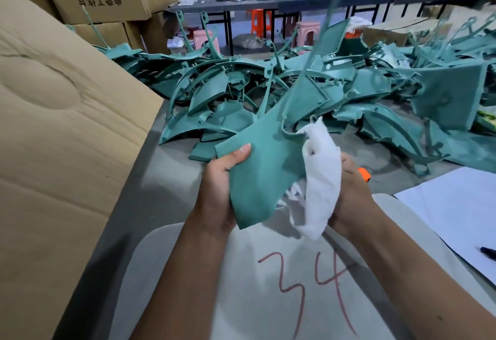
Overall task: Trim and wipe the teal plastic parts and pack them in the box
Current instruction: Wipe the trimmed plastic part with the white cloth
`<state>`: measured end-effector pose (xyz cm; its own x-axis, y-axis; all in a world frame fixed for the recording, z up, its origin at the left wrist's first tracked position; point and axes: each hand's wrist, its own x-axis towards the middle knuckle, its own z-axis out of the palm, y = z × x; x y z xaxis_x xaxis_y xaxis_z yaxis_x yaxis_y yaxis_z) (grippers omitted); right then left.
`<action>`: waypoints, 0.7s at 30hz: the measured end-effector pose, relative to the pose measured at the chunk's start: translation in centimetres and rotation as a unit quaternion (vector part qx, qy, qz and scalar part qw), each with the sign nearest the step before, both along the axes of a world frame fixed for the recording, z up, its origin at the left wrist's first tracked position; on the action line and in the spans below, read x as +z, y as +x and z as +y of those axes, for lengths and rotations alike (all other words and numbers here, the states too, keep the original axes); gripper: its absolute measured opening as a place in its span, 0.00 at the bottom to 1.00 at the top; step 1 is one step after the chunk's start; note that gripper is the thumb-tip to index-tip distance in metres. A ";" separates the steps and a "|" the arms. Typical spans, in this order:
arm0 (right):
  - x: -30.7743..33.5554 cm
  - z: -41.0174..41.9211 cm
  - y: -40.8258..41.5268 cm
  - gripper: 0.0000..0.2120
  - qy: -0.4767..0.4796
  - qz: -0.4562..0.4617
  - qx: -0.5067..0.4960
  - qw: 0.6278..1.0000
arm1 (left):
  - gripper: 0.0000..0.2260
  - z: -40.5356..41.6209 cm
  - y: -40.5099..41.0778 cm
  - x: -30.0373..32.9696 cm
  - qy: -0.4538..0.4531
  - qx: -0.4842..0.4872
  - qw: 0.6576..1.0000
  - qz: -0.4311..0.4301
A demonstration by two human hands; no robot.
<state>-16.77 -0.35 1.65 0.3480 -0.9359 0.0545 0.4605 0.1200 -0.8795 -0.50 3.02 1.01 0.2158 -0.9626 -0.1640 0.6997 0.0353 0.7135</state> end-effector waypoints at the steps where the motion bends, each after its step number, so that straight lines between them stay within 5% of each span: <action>1: -0.2 -0.3 0.3 0.25 0.067 -0.071 -0.002 0.995 | 0.21 -0.1 0.1 0.0 -0.012 0.006 1.000 0.019; 2: -0.4 -0.6 0.5 0.24 0.116 -0.123 -0.018 0.986 | 0.20 -0.2 0.2 0.0 -0.018 0.020 0.999 0.025; 4: -1.1 -1.2 0.6 0.16 0.117 -0.084 -0.096 0.985 | 0.18 -0.6 0.5 0.0 -0.009 0.064 0.998 0.009; 7: -2.5 -1.5 0.5 0.18 -0.052 0.094 -0.117 0.987 | 0.16 -1.2 0.3 -0.1 0.017 0.128 0.992 -0.004; 10: -2.5 -1.2 1.2 0.19 -0.118 0.150 -0.073 0.979 | 0.10 -1.4 -0.7 -0.3 0.023 0.177 0.983 -0.051; 12: -2.4 -1.0 1.4 0.29 -0.081 0.139 -0.067 0.985 | 0.07 -1.4 -1.3 -0.5 0.027 0.199 0.978 -0.054; 16: -2.7 -0.6 1.6 0.14 -0.020 0.044 -0.041 0.998 | 0.13 -1.6 -1.4 -0.7 0.029 0.194 0.981 0.003; 21: -2.5 -0.3 1.5 0.14 -0.022 -0.001 0.005 1.000 | 0.15 -1.6 -2.1 -0.9 0.027 0.220 0.975 0.030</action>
